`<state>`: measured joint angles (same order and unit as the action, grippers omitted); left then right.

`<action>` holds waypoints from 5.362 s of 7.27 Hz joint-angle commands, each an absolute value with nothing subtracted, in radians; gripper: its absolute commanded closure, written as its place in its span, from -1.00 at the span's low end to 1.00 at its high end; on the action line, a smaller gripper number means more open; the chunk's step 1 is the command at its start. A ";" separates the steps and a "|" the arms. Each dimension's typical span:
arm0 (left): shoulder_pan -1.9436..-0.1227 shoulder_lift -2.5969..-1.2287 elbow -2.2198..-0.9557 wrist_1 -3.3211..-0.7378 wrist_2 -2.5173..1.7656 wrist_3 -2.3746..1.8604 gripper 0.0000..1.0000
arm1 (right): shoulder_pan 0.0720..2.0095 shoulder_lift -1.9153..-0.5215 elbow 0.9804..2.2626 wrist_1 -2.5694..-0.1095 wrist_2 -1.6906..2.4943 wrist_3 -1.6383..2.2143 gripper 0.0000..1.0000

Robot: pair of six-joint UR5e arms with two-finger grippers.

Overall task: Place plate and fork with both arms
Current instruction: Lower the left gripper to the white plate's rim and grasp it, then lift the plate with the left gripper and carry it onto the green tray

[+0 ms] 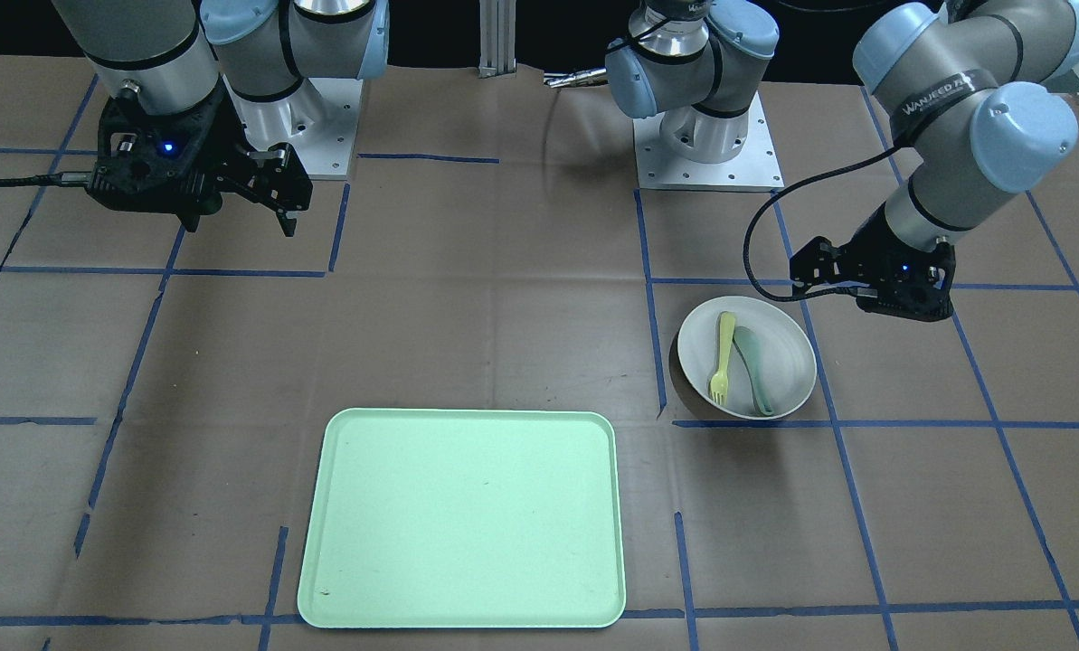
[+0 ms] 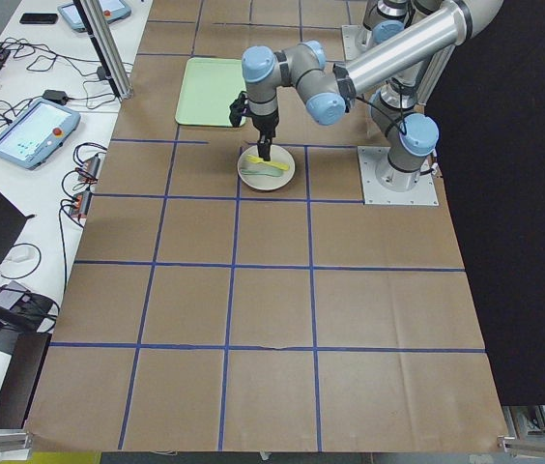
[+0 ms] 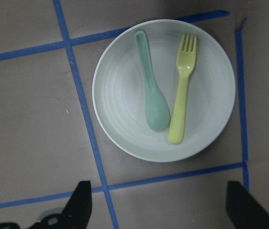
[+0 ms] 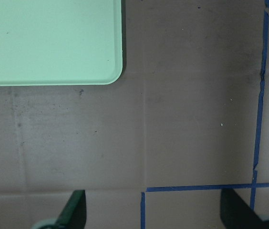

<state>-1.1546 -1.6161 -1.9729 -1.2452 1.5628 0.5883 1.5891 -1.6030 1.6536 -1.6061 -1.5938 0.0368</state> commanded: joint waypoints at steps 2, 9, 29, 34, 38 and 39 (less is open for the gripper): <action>-1.037 -1.805 -1.982 -1.113 1.413 0.673 -0.99 | 1.589 -1.603 1.654 -1.606 -1.594 0.037 -1.00; -0.986 -1.894 -1.994 -1.098 1.321 0.706 -0.52 | 1.589 -1.603 1.654 -1.605 -1.594 0.037 -1.00; -1.426 -1.951 -1.694 -1.141 1.196 0.332 1.00 | 1.589 -1.603 1.654 -1.606 -1.594 0.037 -1.00; -1.603 -2.234 -1.404 -1.129 1.195 0.235 1.00 | 1.589 -1.603 1.654 -1.605 -1.594 0.037 -1.00; -1.637 -2.319 -1.321 -1.129 1.190 0.187 0.98 | 1.589 -1.601 1.654 -1.605 -1.594 0.037 -1.00; -1.640 -2.319 -1.321 -1.129 1.190 0.184 0.98 | 1.588 -1.601 1.654 -1.605 -1.594 0.037 -1.00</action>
